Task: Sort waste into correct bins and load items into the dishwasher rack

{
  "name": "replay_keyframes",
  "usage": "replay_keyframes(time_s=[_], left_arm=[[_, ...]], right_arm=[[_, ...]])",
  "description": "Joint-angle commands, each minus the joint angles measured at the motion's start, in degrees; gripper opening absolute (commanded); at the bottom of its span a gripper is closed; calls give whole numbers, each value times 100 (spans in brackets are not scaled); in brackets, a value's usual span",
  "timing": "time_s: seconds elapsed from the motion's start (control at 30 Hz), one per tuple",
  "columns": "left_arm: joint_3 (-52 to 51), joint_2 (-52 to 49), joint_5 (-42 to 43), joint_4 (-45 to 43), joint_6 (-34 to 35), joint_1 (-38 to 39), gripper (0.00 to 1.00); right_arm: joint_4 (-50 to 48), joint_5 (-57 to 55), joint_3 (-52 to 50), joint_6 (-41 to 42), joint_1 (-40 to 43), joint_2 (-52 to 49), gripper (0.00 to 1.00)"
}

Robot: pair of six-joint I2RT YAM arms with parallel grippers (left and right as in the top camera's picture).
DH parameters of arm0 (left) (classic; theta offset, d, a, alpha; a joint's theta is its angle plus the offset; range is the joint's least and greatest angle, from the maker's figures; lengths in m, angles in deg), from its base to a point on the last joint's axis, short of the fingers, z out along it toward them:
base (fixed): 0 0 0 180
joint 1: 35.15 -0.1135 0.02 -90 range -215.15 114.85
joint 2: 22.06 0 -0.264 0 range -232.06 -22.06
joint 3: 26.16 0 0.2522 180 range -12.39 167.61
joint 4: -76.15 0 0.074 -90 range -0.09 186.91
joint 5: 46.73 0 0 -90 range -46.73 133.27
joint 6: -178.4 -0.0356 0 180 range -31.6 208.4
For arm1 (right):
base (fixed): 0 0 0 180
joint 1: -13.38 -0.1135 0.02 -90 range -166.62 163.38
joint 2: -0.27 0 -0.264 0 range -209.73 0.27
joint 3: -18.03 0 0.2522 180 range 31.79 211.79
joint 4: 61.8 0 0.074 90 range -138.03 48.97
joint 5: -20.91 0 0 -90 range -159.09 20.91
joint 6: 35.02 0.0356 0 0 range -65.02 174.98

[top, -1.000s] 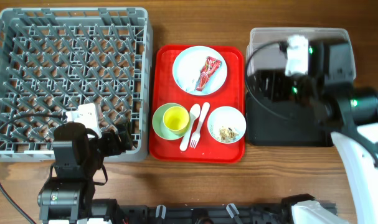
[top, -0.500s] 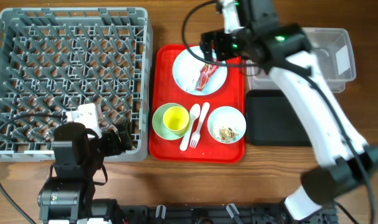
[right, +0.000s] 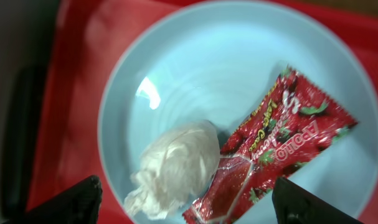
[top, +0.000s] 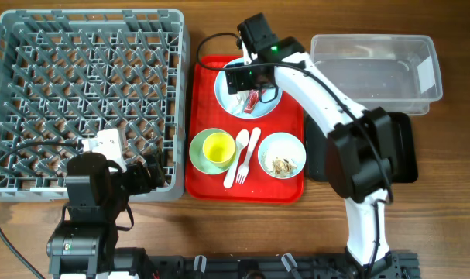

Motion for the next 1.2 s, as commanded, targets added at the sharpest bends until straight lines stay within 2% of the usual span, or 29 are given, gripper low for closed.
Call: replay_keyframes(time_s=[0.0, 0.13, 0.2, 0.27, 0.3, 0.47, 0.67, 0.9, 1.17], left_arm=[[98, 15, 92, -20, -70, -33, 100], [98, 15, 92, -17, -70, -33, 100], [98, 15, 92, -17, -70, -33, 100], [98, 15, 94, -17, -70, -33, 100], [98, 15, 94, -17, -70, -33, 100], [98, 15, 94, -17, -70, -33, 100], [98, 15, 94, -17, -70, -33, 100], [98, 15, 92, -20, -70, -33, 100], [98, 15, 94, -17, -70, -33, 100]], right_arm=[[-46, 122, 122, 597, -42, -317, 82], [-68, 120, 122, 660, -98, -520, 79], [-92, 118, 111, 660, -142, -564, 72], [-127, 109, 74, 658, -181, -564, 57], [-120, 96, 74, 675, -197, -564, 45], [50, 98, 74, 769, -195, -525, 4], [417, -111, 76, 763, -26, 188, 4], [503, -553, 74, 767, 688, 1711, 4], [990, -1255, -33, 1084, 1729, 1810, 4]])
